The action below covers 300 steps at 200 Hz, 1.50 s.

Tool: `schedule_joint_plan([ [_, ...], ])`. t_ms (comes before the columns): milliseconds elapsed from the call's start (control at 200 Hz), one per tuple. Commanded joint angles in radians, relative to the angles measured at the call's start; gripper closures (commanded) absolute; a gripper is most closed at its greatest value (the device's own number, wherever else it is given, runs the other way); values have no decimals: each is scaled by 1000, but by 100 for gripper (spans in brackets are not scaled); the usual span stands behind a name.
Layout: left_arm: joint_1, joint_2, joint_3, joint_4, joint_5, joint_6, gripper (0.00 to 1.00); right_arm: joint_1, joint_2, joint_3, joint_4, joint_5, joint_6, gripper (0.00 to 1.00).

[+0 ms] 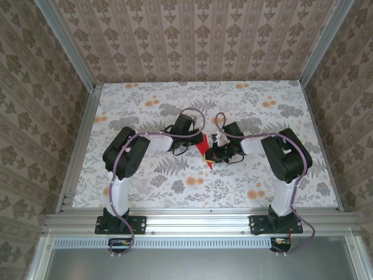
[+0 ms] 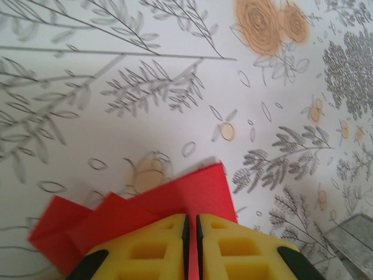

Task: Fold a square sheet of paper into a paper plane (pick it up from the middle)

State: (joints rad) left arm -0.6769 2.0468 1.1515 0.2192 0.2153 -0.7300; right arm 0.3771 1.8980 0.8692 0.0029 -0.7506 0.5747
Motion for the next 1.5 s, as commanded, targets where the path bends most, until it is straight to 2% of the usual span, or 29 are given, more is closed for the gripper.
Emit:
schedule_joint_plan([
  [0,49,26,-3,-43,-64,25,84,15,122,-91,-190,176,-22,95],
  [330,103,61,39,-73,-71,44,85,14,113,-105,-187,170,-22,95],
  [545,129,7,46,-100,-67,74,84,14,65,-91,-162,136,-11,94],
  [705,132,-84,73,-177,-73,111,79,15,-61,-28,-145,93,14,88],
  [845,125,-156,70,-272,-107,110,68,11,-209,21,-129,99,48,73],
  [1035,60,-227,80,-475,-241,88,48,-33,-375,-1,-119,205,50,51],
  [1150,-4,-237,98,-567,-298,54,37,-80,-452,-41,-145,351,27,43],
  [1285,-98,-211,154,-658,-345,-1,27,-140,-525,-100,-143,464,34,42],
  [1495,-235,-99,341,-862,-480,-80,24,-218,-574,-184,-103,497,79,40],
])
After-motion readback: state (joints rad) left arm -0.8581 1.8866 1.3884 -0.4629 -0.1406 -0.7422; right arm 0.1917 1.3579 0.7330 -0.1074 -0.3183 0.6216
